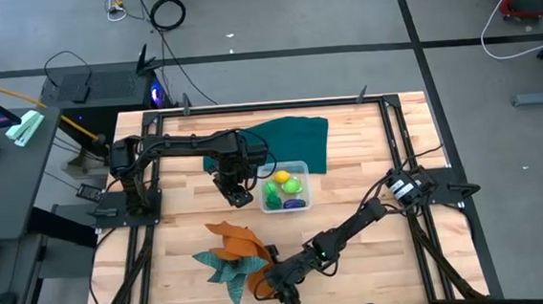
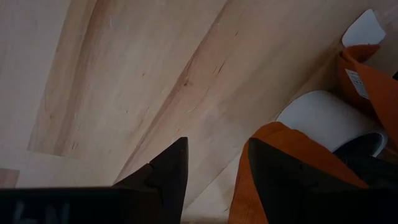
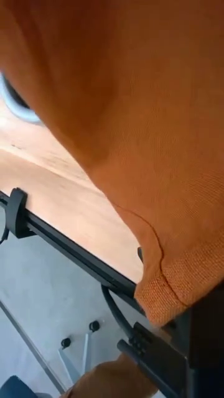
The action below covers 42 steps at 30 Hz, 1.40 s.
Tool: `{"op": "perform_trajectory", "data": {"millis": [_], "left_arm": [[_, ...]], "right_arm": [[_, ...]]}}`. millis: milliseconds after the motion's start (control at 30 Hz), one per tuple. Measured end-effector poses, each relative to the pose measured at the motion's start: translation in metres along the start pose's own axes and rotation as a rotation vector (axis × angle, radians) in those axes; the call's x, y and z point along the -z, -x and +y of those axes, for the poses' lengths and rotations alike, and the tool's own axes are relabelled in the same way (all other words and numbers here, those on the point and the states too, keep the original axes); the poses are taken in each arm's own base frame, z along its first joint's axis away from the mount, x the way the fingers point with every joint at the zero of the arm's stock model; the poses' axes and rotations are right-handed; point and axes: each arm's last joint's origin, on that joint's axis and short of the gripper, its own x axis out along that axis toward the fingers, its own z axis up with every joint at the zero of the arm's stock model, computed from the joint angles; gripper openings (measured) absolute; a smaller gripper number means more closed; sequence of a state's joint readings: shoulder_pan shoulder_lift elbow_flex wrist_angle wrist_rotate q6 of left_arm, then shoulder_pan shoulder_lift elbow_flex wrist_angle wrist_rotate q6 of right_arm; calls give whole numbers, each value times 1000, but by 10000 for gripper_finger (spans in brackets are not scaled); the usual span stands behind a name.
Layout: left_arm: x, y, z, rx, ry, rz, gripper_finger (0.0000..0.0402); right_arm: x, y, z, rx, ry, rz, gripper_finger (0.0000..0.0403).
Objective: Pick and placing Produce into tupperware
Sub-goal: Put the tomato into the bin
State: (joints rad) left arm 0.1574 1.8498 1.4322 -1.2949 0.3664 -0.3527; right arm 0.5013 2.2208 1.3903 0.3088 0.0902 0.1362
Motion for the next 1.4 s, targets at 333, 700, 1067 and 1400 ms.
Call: {"op": "perform_trajectory", "data": {"millis": [333, 700, 1067, 1400], "left_arm": [[0, 0, 0, 0, -2, 0, 173], [0, 0, 0, -4, -9, -2, 176], [0, 0, 0, -7, -9, -3, 174], [0, 0, 0, -7, -9, -3, 176]], "right_arm": [[1, 0, 1, -49, 7, 20, 289], [1, 0, 2, -64, 26, 21, 281], [0, 0, -2, -63, 23, 21, 257], [1, 1, -2, -68, 22, 28, 174]]}}
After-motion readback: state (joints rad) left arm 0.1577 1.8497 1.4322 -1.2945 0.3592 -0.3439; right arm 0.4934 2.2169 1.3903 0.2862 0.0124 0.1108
